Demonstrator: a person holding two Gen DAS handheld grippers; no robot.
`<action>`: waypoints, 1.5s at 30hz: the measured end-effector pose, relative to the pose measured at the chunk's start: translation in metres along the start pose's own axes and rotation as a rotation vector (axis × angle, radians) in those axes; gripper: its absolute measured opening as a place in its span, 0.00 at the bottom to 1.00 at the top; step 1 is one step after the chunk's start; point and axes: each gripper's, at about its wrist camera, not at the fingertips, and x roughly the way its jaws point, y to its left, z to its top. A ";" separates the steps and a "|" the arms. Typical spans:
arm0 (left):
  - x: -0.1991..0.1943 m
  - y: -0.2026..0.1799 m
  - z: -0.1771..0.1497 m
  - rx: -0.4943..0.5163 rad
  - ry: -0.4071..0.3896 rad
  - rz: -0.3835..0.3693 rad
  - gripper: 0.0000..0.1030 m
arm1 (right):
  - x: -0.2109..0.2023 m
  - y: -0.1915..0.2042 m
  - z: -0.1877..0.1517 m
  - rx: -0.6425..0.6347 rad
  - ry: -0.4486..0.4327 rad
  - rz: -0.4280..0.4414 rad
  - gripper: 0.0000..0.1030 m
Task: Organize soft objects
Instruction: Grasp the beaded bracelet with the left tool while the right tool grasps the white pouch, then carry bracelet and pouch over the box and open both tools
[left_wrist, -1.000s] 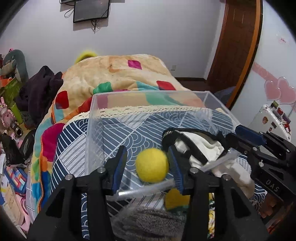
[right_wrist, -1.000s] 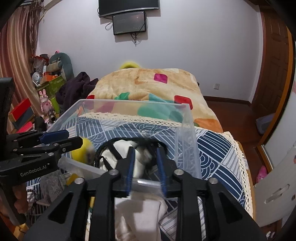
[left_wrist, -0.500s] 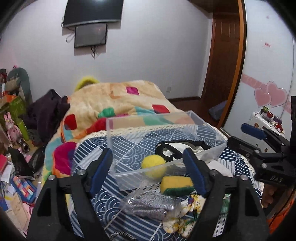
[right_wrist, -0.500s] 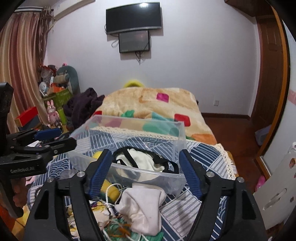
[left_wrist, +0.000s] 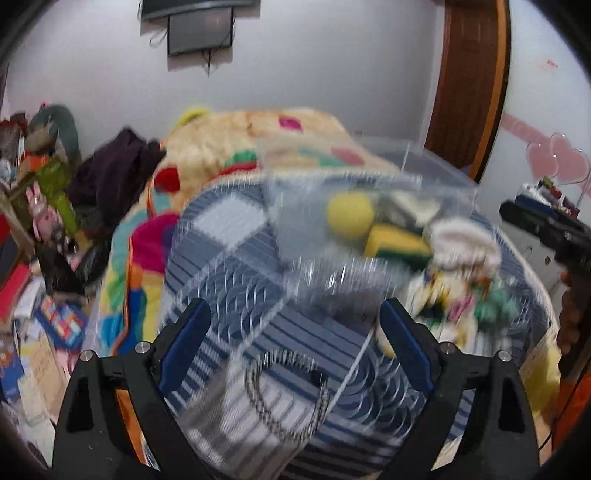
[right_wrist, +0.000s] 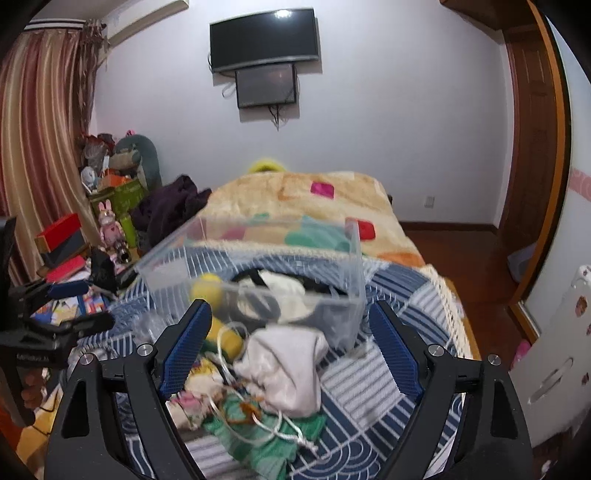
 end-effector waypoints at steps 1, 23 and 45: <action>0.004 0.003 -0.008 -0.014 0.022 0.001 0.91 | 0.003 -0.003 -0.005 0.009 0.018 0.001 0.83; -0.003 0.006 -0.045 -0.036 -0.004 0.062 0.11 | 0.033 -0.015 -0.038 0.104 0.171 0.107 0.27; -0.031 -0.021 0.047 0.033 -0.246 0.018 0.09 | -0.022 -0.009 0.018 0.072 -0.099 0.060 0.17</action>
